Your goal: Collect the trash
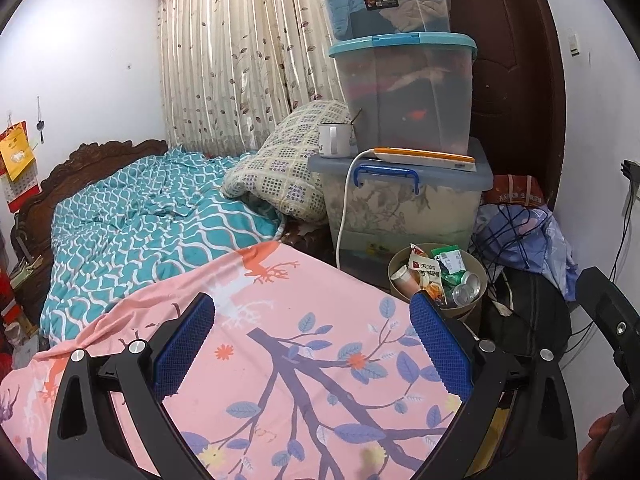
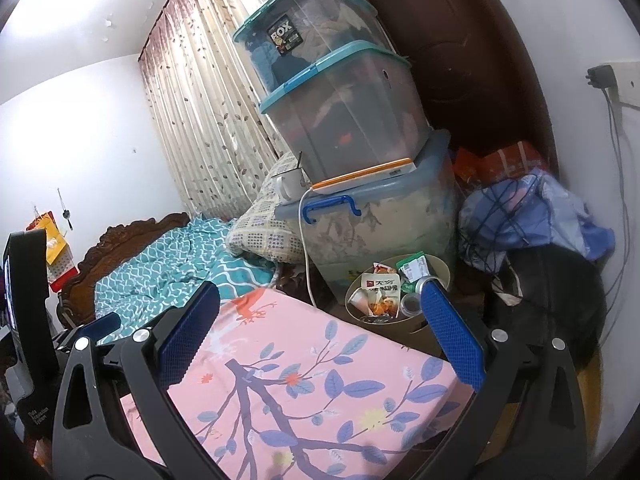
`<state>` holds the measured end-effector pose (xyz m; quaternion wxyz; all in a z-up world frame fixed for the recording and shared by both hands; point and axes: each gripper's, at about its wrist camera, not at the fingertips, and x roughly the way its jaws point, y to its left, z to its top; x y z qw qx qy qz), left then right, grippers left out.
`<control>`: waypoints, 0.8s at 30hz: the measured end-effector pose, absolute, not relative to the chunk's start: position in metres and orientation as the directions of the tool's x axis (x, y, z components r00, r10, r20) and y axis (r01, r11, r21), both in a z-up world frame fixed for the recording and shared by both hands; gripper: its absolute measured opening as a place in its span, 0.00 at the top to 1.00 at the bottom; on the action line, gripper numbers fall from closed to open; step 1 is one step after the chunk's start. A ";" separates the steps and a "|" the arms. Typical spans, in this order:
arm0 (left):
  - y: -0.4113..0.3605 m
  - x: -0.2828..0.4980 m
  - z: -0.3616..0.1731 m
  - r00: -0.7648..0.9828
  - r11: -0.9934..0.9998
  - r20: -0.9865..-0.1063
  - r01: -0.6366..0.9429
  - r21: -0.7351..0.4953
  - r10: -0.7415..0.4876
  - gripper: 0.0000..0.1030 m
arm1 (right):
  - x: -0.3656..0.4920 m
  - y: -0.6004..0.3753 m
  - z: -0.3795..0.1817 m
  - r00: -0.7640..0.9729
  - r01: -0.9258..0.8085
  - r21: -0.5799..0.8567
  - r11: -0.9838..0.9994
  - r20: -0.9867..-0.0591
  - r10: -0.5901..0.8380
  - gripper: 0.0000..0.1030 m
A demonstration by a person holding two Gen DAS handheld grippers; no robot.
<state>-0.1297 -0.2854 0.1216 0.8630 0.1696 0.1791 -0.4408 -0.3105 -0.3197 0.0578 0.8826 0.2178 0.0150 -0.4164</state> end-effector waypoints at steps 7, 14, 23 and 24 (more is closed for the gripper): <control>-0.285 -0.132 0.118 0.545 0.551 -0.467 0.823 0.140 -0.696 0.08 | -0.310 -0.320 0.056 0.656 0.739 0.380 0.556 -0.216 -0.723 0.03; -0.285 -0.133 0.117 0.544 0.549 -0.468 0.824 0.141 -0.696 0.08 | -0.310 -0.319 0.056 0.656 0.739 0.381 0.556 -0.217 -0.723 0.03; -0.286 -0.133 0.117 0.544 0.549 -0.468 0.824 0.141 -0.696 0.08 | -0.309 -0.319 0.054 0.657 0.738 0.382 0.556 -0.219 -0.722 0.03; -0.286 -0.133 0.117 0.545 0.549 -0.468 0.824 0.142 -0.696 0.08 | -0.309 -0.319 0.054 0.657 0.738 0.382 0.556 -0.220 -0.721 0.03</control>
